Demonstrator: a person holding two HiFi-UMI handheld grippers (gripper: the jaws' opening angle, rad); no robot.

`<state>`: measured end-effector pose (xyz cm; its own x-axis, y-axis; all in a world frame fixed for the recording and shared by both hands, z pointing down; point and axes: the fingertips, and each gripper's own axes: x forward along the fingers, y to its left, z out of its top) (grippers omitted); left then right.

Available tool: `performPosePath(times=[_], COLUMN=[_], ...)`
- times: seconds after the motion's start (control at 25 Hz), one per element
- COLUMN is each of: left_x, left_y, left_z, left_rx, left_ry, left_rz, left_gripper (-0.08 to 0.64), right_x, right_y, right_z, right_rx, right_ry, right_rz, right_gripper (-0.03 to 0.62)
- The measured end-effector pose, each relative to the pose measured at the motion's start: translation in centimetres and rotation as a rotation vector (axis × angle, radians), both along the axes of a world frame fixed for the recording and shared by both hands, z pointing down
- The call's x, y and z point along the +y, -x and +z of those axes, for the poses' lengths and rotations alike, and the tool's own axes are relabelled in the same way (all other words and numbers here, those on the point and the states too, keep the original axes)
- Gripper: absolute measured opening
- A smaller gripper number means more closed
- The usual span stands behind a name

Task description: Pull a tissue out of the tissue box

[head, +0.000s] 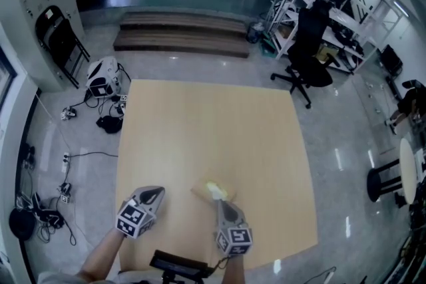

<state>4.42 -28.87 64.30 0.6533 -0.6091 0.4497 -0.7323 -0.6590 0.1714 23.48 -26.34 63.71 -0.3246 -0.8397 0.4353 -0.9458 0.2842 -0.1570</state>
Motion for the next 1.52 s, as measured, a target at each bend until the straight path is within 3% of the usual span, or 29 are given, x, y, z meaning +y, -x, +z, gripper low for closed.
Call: performPosePath(times=[0.4, 1.0, 1.52], left_x=[0.5, 1.9, 3.4], left_y=[0.2, 0.7, 2.1], left_z=[-1.0, -3.5, -6.2], left_rx=[0.022, 0.074, 0.106], left_ry=[-0.035, -0.123, -0.198], left_rz=[-0.014, -0.014, 0.014], left_gripper=[0.006, 0.006, 0.006], right_x=[-0.6, 1.0, 5.2], right_y=[-1.6, -1.8, -0.6], right_z=[-4.1, -11.9, -14.9], right_rx=[-0.059, -0.032, -0.014], right_ry=[-0.11, -0.27, -0.351], right_rz=[0.043, 0.079, 0.125], right_gripper=[0.009, 0.009, 0.009])
